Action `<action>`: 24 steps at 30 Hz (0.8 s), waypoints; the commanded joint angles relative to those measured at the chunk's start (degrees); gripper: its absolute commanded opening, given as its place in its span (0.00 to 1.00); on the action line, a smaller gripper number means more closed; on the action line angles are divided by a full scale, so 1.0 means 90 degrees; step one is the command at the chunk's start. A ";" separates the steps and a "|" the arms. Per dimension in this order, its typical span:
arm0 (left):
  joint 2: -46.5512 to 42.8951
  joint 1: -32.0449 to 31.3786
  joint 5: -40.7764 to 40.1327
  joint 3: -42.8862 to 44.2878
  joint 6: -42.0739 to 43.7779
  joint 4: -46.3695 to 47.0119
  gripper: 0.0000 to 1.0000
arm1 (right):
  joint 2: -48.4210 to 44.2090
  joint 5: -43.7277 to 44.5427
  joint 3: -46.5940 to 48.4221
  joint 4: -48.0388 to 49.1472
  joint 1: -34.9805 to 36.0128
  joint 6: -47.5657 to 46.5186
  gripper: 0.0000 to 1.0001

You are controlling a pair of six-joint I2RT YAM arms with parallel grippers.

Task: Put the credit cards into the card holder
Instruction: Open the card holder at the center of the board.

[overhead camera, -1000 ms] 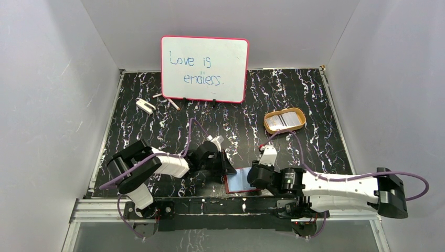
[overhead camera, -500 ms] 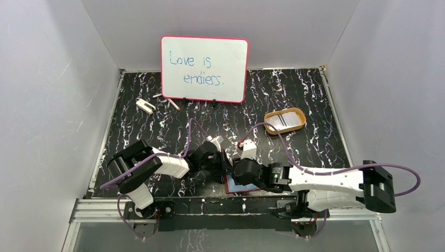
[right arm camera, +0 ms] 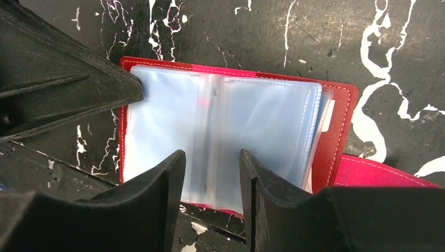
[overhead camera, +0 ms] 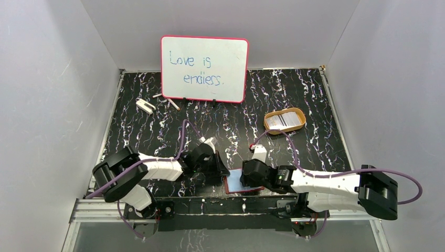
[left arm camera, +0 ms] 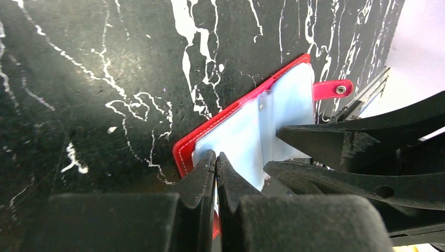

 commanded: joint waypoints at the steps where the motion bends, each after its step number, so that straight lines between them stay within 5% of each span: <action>1: -0.0272 -0.0024 -0.0438 -0.0072 0.0331 -0.1032 0.00 | -0.0025 -0.0213 -0.0203 -0.0278 -0.0014 0.0378 0.53; 13: -0.0039 -0.0024 -0.0459 -0.0150 0.0385 -0.0843 0.00 | -0.0955 -0.0207 -0.0247 -0.2256 -0.0017 0.1384 0.50; 24: -0.0903 -0.0014 -0.1049 0.0293 0.0654 -0.2038 0.00 | 0.0045 -0.0393 -0.0359 -0.0394 -0.0013 0.1360 0.54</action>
